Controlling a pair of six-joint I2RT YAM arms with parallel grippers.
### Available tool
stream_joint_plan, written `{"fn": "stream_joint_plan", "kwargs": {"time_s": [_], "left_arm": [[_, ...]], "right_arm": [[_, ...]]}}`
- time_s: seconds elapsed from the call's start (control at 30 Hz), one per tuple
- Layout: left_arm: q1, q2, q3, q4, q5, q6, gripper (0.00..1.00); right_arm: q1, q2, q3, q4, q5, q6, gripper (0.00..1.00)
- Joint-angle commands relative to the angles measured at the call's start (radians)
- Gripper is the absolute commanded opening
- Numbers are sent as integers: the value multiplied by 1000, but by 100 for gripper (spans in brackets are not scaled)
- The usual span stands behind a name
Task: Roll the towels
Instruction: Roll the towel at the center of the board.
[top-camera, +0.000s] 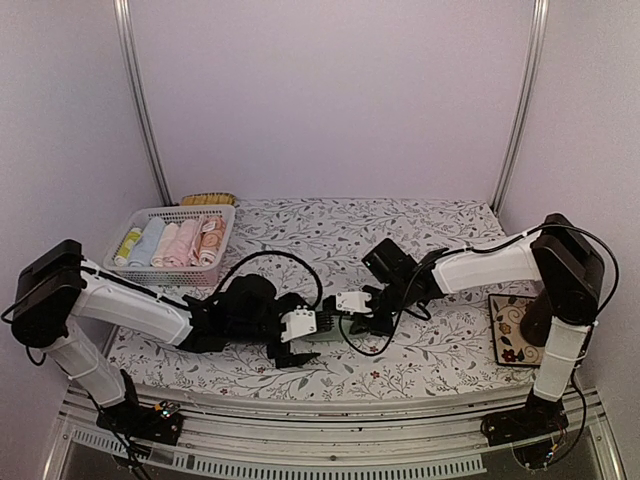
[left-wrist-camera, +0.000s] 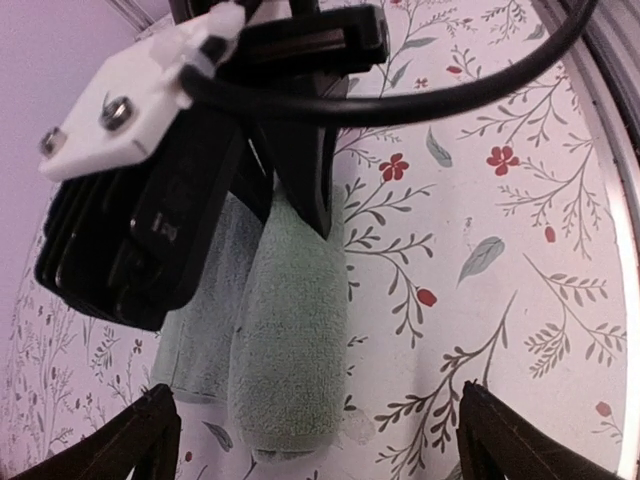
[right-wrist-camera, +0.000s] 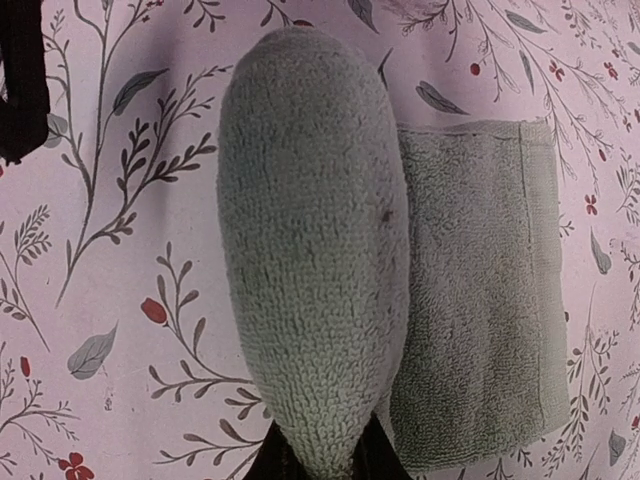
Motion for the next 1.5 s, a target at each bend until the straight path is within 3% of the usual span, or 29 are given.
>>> {"fn": "stream_joint_plan", "kwargs": {"time_s": [0.0,0.27,0.57,0.77,1.0,1.07,1.2,1.33,1.47], "left_arm": [[-42,39,-10,89,-110,67,97],[-83,151,44,107,-214,131,87],[-89,257,79,170,-333,189,85],[-89,308,122,128,-352,206,66],[-88,323,151,55,-322,198,31],[-87,327,167,19,-306,188,25],[-78,323,206,-75,-234,147,19],[-38,303,249,-175,-124,85,18],[29,292,301,-289,25,17,18]], "right_arm": [[-18,69,23,-132,-82,49,8],[-56,142,117,-244,-155,54,8],[-89,179,171,-323,-222,24,8],[-102,191,190,-341,-247,14,9],[-113,199,197,-341,-247,12,12],[-114,190,196,-338,-240,12,17],[-117,118,137,-265,-191,30,43],[-128,-6,35,-158,-128,68,61],[-129,-106,-62,-31,31,106,77]]}}
